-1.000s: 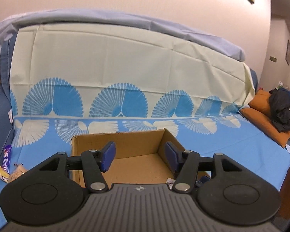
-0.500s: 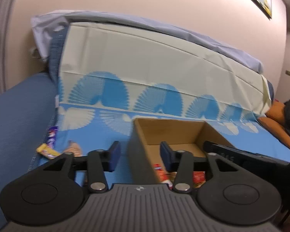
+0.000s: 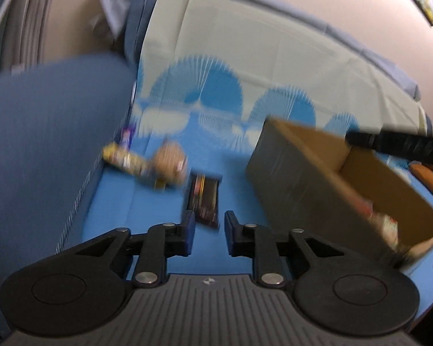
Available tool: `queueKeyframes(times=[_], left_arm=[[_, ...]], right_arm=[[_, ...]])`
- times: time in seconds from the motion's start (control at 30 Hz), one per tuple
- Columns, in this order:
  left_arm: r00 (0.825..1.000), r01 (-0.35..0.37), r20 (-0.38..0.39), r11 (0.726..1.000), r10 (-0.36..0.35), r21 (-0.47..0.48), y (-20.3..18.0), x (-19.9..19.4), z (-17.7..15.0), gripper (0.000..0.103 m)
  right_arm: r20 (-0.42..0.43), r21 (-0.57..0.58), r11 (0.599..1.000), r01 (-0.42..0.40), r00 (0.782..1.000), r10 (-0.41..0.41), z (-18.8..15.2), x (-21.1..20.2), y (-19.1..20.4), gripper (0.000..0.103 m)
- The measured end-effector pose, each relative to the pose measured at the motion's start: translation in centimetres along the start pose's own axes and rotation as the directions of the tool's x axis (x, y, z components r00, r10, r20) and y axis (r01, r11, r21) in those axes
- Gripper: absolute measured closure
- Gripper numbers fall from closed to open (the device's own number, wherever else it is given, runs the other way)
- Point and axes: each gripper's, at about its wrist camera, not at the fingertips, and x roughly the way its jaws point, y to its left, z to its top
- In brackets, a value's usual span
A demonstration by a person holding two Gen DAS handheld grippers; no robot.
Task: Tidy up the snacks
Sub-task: 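Move both open tools back to the chocolate bar and cookie bag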
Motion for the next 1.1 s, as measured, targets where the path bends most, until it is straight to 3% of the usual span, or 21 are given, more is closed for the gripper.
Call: queueKeyframes(times=[0.2,0.4,0.97,1.1], left_arm=[[0.999,-0.013,0.051,1.0,0.013,0.0,0.2,0.7,-0.1,0.081],[0.999,0.0,0.045,0.994,0.005,-0.111,2.0,1.3,0.3,0.082],[0.996,0.003,0.088,0.962,0.021,-0.272,5.4,1.9,1.0,0.082],[0.993,-0.014,0.11,0.948,0.052,-0.319,6.4,2.1,1.2,0.082]], right_arm=[[0.004,-0.058,0.996,-0.067,0.998,0.067,-0.6,0.3,2.5,0.058],[-0.014,-0.072,0.991,-0.112,0.994,0.111,-1.0,0.9,4.4,0.07],[-0.061,-0.092,0.985,-0.148,0.988,0.143,-1.7,2.5,7.2,0.07],[-0.117,-0.09,0.986,-0.143,0.984,0.132,-1.9,4.3,7.7,0.07]])
